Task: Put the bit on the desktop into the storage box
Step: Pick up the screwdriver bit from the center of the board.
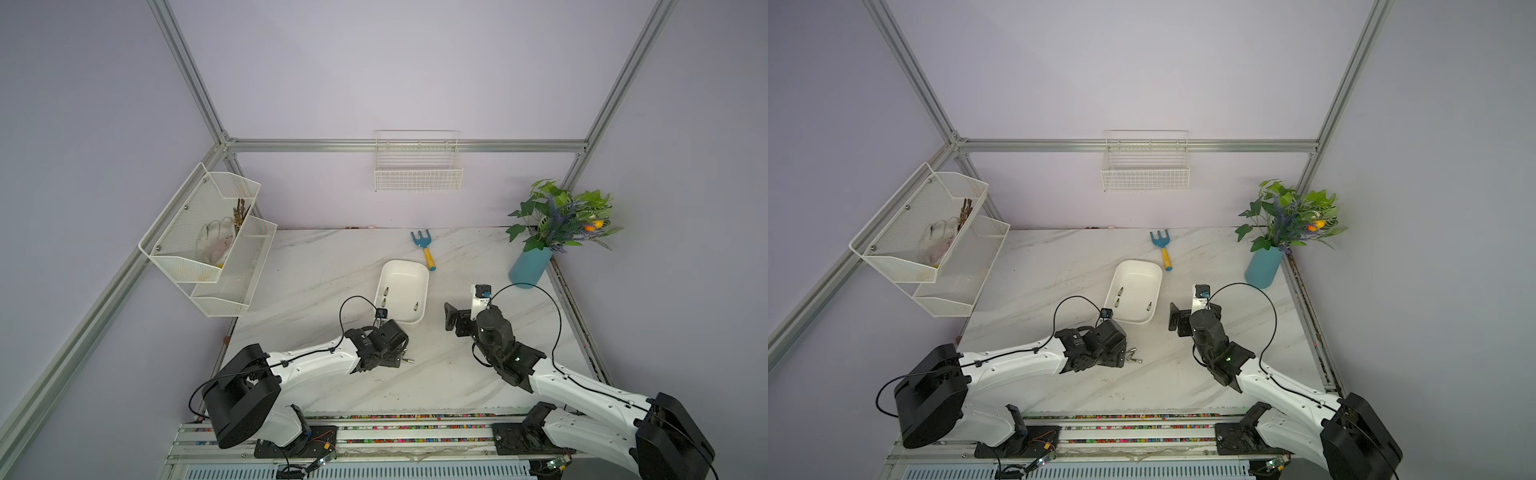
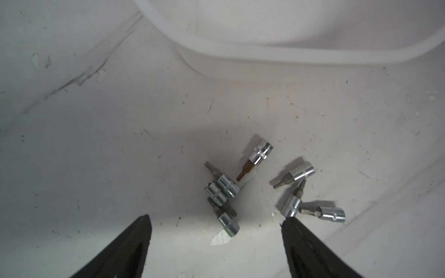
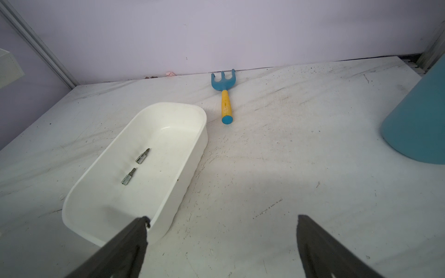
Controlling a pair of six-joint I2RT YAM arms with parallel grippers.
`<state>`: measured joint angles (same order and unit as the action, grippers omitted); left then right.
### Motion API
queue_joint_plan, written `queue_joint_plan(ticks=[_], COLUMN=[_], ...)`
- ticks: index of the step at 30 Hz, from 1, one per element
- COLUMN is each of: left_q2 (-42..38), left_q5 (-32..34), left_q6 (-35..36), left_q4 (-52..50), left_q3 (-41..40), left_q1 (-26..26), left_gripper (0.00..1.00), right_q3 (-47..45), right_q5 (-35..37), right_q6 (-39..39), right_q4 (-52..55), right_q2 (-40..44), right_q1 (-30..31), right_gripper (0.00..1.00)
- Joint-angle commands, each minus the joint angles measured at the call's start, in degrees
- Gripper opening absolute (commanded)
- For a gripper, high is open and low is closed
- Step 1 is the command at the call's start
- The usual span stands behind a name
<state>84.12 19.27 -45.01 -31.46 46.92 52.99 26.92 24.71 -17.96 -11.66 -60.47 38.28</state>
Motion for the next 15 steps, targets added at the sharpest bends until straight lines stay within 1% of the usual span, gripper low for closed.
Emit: queue_joint_plan(ticks=[1,9,15], left_q2=[1.47,3.46,3.78], left_q5=[1.51,2.14,3.75], left_q6=[-1.94,-2.96,-3.81], left_q4=[-0.88,-1.06,-1.56], left_q3=[1.64,0.48,-0.47], left_q1=[0.9,1.41,1.41], left_gripper=[0.85,0.77,0.73], right_q3=[-0.54,-0.73,-0.81], right_q5=[1.48,2.19,2.27], right_q6=[0.16,0.47,0.55], right_q4=[-2.21,-2.66,-2.84], right_q2=[0.7,0.25,0.04], right_q1=[-0.2,-0.18,-0.18], right_gripper=[1.0,1.0,1.0])
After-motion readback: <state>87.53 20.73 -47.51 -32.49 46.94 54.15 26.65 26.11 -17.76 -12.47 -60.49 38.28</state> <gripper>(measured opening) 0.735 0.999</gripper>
